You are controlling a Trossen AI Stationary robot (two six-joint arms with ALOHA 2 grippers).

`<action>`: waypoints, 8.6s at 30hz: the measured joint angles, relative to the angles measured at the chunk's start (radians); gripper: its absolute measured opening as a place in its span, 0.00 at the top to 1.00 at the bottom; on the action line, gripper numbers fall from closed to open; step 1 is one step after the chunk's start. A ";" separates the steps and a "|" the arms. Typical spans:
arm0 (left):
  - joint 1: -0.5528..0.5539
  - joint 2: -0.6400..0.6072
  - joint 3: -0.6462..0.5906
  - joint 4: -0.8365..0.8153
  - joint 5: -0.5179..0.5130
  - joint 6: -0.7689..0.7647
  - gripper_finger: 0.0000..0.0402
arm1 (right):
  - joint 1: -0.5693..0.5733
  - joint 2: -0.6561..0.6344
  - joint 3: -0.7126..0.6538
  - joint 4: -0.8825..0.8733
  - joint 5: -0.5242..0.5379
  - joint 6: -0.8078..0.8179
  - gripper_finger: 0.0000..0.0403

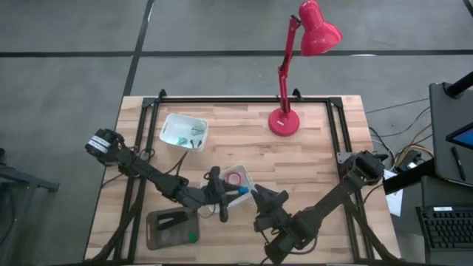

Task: Pick and place Stapler, Stapler remover, tape
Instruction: Put the blue stapler into the black bin, then return to Home Position

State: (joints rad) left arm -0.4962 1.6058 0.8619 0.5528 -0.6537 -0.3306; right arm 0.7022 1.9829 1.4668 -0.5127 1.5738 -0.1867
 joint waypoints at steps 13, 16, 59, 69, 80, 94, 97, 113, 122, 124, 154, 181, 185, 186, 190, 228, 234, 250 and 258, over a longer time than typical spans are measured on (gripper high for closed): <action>-0.183 -0.051 0.000 -0.215 0.148 -0.099 0.80 | 0.019 -0.112 -0.018 -0.370 -0.203 0.578 0.48; -0.244 -0.093 0.000 -0.328 0.139 -0.135 0.79 | 0.016 -0.111 -0.025 -0.372 -0.221 0.592 0.48; -0.572 -0.084 0.000 -1.050 0.247 -1.067 0.71 | -0.032 -0.108 -0.080 -0.345 -0.221 0.650 0.50; -0.565 -0.090 0.000 -1.049 0.017 -0.914 0.66 | -0.037 -0.108 -0.080 -0.341 -0.222 0.665 0.50; -0.416 -0.090 -0.003 -1.001 -0.484 -0.664 0.72 | -0.112 -0.106 -0.108 -0.331 -0.427 0.768 0.71; -0.101 -0.142 -0.015 -0.500 -0.169 0.115 0.99 | -0.168 -0.143 -0.228 0.004 -0.590 0.527 0.98; -0.055 -0.173 -0.037 -0.417 -0.153 0.241 0.99 | -0.176 -0.183 -0.284 0.115 -0.593 0.464 0.98; 0.107 -0.526 -0.490 0.088 0.212 0.308 0.98 | -0.272 -0.697 -0.775 0.701 -0.737 0.356 0.98; 0.154 -0.771 -0.647 0.146 0.394 0.297 0.99 | -0.306 -0.925 -0.902 0.714 -0.999 0.287 0.98; 0.160 -0.821 -0.668 0.143 0.394 0.296 0.98 | -0.304 -0.966 -0.922 0.711 -1.003 0.268 0.98; 0.174 -1.437 -0.737 -0.423 0.374 0.264 0.99 | -0.376 -1.645 -1.357 0.734 -1.209 0.235 0.98; 0.178 -1.606 -0.829 -0.564 0.361 0.262 0.98 | -0.639 -1.978 -1.431 0.460 -1.527 0.278 0.98; 0.178 -1.595 -0.830 -0.560 0.349 0.326 0.96 | -0.650 -1.953 -1.431 0.463 -1.522 0.275 0.98; 0.178 -1.595 -0.831 -0.560 0.348 0.333 0.96 | -0.650 -1.950 -1.432 0.462 -1.522 0.275 0.98; 0.178 -1.594 -0.831 -0.561 0.347 0.324 0.96 | -0.650 -1.937 -1.431 0.464 -1.522 0.273 0.98; 0.178 -1.587 -0.834 -0.563 0.345 0.323 0.98 | -0.650 -1.914 -1.432 0.464 -1.521 0.262 0.98; 0.178 -1.587 -0.834 -0.564 0.345 0.323 0.96 | -0.650 -1.914 -1.432 0.464 -1.520 0.263 0.98; 0.178 -1.586 -0.834 -0.564 0.345 0.323 0.96 | -0.650 -1.914 -1.432 0.464 -1.521 0.264 0.98; 0.178 -1.586 -0.834 -0.564 0.345 0.323 0.96 | -0.650 -1.914 -1.432 0.464 -1.521 0.264 0.98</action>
State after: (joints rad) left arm -0.3180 0.0196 0.0280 -0.0110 -0.3088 -0.0078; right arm 0.0521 0.0685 0.0349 -0.0483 0.0532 0.0773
